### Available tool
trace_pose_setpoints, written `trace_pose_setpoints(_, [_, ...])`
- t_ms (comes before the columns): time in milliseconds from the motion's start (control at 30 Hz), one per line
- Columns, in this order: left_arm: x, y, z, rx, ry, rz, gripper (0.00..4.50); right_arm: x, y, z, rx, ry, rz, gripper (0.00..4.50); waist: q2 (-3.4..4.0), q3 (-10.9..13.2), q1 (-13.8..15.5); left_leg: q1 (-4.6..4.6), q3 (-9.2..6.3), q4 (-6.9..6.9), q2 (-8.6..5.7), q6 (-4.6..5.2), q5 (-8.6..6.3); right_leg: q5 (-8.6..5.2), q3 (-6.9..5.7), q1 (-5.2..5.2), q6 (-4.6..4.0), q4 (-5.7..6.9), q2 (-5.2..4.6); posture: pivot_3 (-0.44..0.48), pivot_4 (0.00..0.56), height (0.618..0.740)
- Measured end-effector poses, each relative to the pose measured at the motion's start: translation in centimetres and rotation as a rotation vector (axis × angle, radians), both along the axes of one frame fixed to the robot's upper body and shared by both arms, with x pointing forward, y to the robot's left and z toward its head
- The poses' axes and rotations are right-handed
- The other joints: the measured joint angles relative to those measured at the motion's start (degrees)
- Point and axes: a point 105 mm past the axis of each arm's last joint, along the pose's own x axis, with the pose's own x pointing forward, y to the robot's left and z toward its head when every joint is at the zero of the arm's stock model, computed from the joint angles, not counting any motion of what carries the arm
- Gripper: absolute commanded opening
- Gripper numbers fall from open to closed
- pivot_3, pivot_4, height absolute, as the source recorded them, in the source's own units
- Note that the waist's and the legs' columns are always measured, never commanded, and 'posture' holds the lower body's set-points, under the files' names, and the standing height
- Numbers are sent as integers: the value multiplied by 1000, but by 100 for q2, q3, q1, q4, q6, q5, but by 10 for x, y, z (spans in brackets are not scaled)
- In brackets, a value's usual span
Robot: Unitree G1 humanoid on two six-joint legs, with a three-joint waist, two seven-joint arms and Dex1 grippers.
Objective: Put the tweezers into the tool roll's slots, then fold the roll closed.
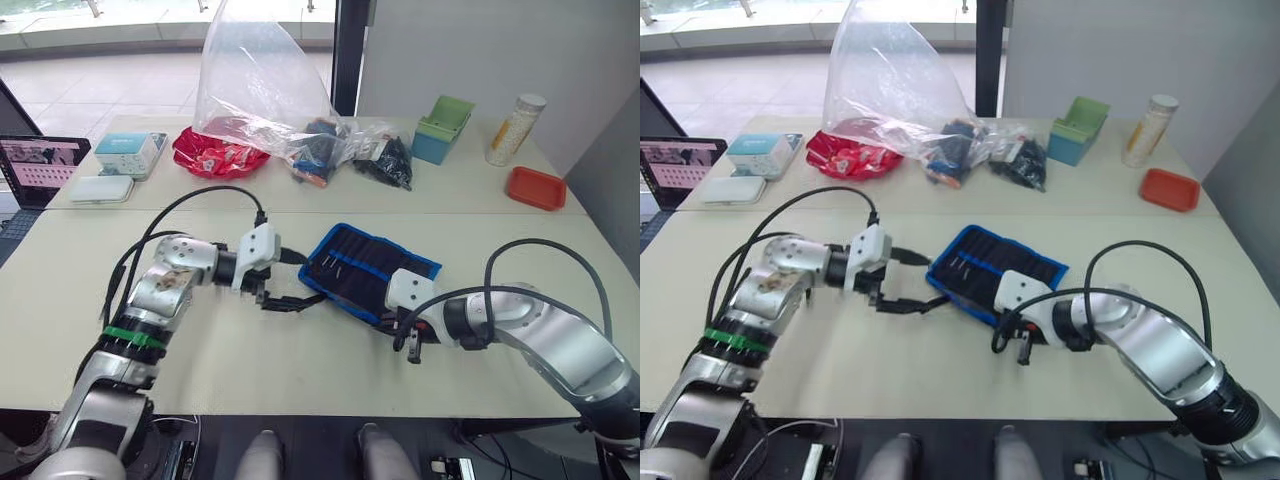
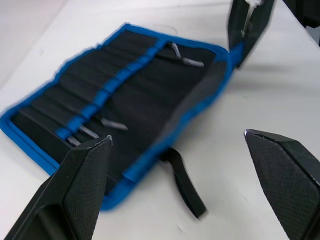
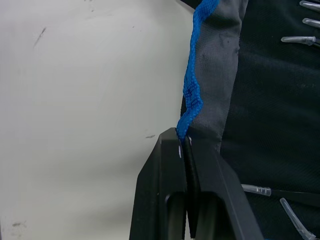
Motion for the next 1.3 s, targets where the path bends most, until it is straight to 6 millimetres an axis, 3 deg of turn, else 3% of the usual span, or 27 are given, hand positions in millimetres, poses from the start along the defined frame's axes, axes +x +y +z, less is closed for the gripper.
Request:
trace_pose_setpoints(133, [-2,-7,-16,80,-18,-69,4500,-1,-2,0,-14,1,2,37,0,0,-12,2,0,-1,1,0,0,0,0,0,0,3,1,0,150,740])
trace_pose_setpoints(167, [-5,-12,-19,90,-18,-101,3939,-1,-2,0,-15,-1,0,0,0,0,3,0,0,1,0,0,0,0,0,0,0,3,1,0,150,740])
trace_pose_setpoints(233, [-8,-18,-23,98,-26,-135,3431,-1,-2,0,-18,-5,-6,0,0,0,11,-2,0,3,0,0,0,0,0,0,0,3,0,0,150,740])
trace_pose_setpoints(433, [-5,-36,-15,66,-74,-170,1303,0,-4,-1,-24,3,-29,0,0,0,13,-1,0,6,-1,1,1,1,0,1,1,4,0,0,150,740])
trace_pose_setpoints(567, [0,-32,-21,112,-121,-166,41,2,-6,-1,-34,-10,-48,0,0,0,-13,4,0,4,0,1,1,1,0,1,1,7,1,0,150,740])
trace_pose_setpoints(733, [5,-27,-30,130,-137,-143,13,3,1,-2,-2,-1,-52,0,0,0,4,2,-1,9,0,2,2,2,0,3,2,8,1,0,150,740])
trace_pose_setpoints(967, [17,-11,-27,171,-189,-114,13,2,24,-5,93,43,-58,0,0,0,-17,4,-1,8,0,3,2,3,0,3,2,11,1,0,150,740])
trace_pose_setpoints(1233, [15,8,-34,241,-156,-126,13,-6,46,-8,183,126,-58,0,0,0,-2,2,-4,9,-1,4,3,3,-1,3,1,11,1,0,150,740])
trace_pose_setpoints(1300, [15,9,-37,248,-144,-122,589,-6,46,-9,183,131,-63,590,0,0,-2,2,-4,9,-1,4,3,3,-2,3,1,12,1,0,150,740])
